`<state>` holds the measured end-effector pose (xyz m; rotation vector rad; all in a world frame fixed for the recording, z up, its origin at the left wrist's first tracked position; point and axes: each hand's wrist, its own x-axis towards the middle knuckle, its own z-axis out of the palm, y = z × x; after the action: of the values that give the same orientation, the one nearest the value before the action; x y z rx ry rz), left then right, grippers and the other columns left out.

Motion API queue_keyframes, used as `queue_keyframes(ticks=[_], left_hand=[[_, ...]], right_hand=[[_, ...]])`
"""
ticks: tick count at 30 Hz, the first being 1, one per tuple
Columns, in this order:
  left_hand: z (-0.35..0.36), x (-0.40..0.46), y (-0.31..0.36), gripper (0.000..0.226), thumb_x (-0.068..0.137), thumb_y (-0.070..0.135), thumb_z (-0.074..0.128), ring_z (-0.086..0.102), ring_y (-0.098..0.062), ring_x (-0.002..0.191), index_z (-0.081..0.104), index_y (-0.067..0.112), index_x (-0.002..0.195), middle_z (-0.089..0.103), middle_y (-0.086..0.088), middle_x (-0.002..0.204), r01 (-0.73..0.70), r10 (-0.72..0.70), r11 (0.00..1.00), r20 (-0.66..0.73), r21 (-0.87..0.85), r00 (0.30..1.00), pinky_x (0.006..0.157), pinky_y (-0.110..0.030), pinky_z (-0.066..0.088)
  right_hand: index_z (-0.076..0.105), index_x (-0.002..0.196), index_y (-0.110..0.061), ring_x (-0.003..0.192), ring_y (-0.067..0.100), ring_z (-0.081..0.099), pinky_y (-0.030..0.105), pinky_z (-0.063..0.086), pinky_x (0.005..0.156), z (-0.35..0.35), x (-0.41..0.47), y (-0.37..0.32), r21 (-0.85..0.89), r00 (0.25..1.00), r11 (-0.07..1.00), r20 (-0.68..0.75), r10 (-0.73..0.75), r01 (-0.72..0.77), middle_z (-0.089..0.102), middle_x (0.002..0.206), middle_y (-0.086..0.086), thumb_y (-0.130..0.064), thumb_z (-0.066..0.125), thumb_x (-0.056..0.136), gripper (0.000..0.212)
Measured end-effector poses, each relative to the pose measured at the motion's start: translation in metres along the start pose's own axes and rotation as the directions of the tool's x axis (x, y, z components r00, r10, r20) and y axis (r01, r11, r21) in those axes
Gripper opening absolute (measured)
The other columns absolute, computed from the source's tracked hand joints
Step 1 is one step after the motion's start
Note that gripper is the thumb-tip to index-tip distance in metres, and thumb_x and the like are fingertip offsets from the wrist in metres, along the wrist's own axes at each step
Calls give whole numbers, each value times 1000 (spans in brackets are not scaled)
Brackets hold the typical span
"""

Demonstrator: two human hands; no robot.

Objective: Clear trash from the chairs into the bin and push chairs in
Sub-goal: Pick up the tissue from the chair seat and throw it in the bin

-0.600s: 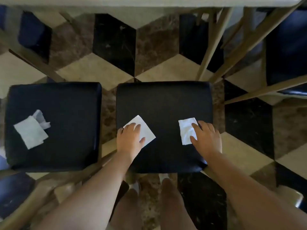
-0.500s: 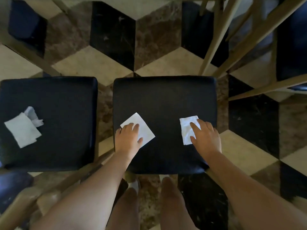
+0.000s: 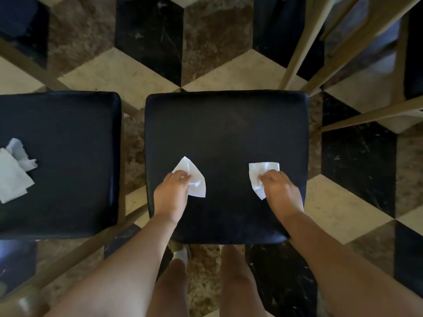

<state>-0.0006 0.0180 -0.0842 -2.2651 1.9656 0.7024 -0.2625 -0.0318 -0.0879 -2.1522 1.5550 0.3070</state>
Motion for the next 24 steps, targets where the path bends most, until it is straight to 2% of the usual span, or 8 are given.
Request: queue_keyframes(ticks=[3,5,7,10,12,15,19,24], left_hand=[[-14,-1,5,17,76,-4,66,65,-31,81,71,8,86,72,-7,90,10,-11,999,-23,-34,1000,50,-35,54],[-29,-4,11,16,80,-5,61,64,-32,85,72,5,86,72,-9,91,49,-53,995,-53,-85,997,52,-37,53],[-48,-9,17,17,82,-4,58,63,-32,89,72,4,87,72,-9,92,67,-76,992,-80,-111,994,55,-37,52],[-85,-19,28,18,84,-2,55,61,-29,92,72,5,90,71,-7,95,89,-107,985,-120,-146,987,59,-35,48],[-116,-32,34,17,84,1,58,62,-27,92,73,6,90,71,-6,95,77,-109,979,-165,-187,980,63,-37,53],[-167,-61,41,12,79,4,68,66,-23,88,73,10,88,73,-3,92,14,-78,973,-272,-231,959,62,-37,57],[-234,-110,43,15,71,4,77,68,-17,82,75,15,81,74,2,84,9,-90,976,-367,-216,926,56,-29,57],[-290,-178,20,20,81,14,71,67,-14,97,73,15,100,73,-4,103,188,-296,942,-431,-276,852,83,-26,52]], right_hand=[[66,81,0,72,35,60,37,48,46,-13,3,-8,59,999,998,-27,17,-15,63,82,17,17,73,56,31],[66,86,-2,78,34,58,40,51,58,-28,2,-16,122,997,992,-73,31,-22,61,87,16,13,63,72,20],[65,96,-3,88,32,55,41,49,70,-47,-4,-27,184,996,982,-81,48,-33,61,97,15,5,51,84,20],[67,96,-4,88,31,56,42,50,72,-81,-16,-49,266,986,964,-167,19,26,63,96,14,3,52,85,20],[68,92,-5,84,31,59,44,52,70,-110,-26,-71,302,968,946,-249,-39,116,65,92,14,5,57,82,18],[69,87,-4,78,29,62,44,55,64,-158,-43,-110,307,922,913,-357,-153,270,67,87,12,9,65,75,19],[70,86,1,77,27,66,36,59,62,-219,-70,-166,251,813,844,-493,-310,474,69,86,14,12,73,67,23],[71,89,-1,83,23,68,31,57,73,-277,-108,-244,133,670,744,-558,-489,654,71,89,13,8,77,67,24]])
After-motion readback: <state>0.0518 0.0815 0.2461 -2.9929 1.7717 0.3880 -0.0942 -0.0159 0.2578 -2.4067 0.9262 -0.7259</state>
